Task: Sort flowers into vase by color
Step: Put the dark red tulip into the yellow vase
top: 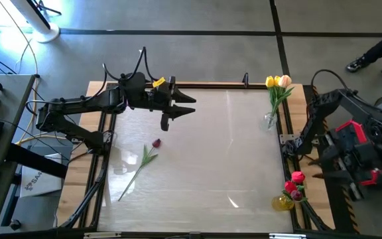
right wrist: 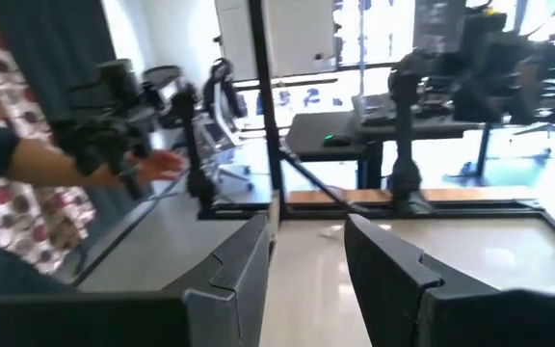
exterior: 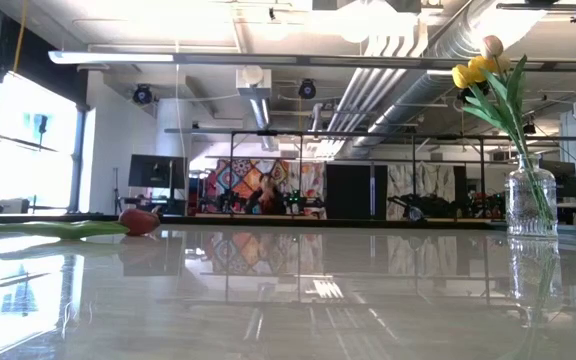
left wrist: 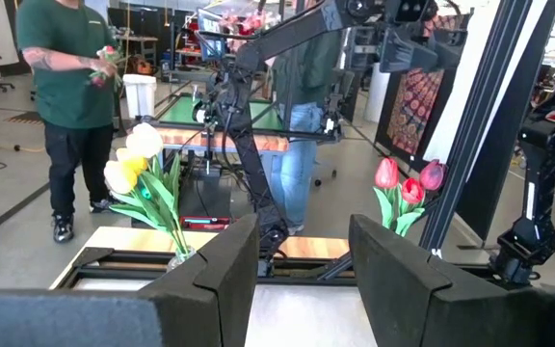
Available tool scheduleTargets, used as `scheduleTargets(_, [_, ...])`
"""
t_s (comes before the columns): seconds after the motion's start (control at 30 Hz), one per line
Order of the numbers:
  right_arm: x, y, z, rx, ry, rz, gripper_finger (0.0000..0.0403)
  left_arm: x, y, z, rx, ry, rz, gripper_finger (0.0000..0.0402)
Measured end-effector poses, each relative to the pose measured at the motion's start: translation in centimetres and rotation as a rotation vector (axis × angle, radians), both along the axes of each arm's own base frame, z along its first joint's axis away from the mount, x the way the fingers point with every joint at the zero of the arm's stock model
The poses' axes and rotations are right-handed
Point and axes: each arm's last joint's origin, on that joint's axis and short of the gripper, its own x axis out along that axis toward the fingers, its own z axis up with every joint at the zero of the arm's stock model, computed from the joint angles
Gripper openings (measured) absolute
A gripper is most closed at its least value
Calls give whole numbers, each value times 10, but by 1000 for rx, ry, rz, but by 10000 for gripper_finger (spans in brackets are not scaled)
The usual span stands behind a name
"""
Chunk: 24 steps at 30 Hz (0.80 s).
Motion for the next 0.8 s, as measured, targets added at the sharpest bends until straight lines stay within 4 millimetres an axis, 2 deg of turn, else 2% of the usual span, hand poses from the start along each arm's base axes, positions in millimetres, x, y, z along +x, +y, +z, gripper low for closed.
scheduleTargets(0.13, [11,-5,5,-22,-13,-73,128,0,0,0,1,-4,0,152])
scheduleTargets(0.4, [33,-13,9,3,-102,-339,128,0,0,1,-9,-13,-1,152])
scheduleTargets(0.57, [48,-14,16,59,-98,-434,128,1,-1,1,-84,-9,-2,152])
scheduleTargets(0.8, [66,-20,28,34,-94,-532,128,1,-1,3,-195,-26,1,152])
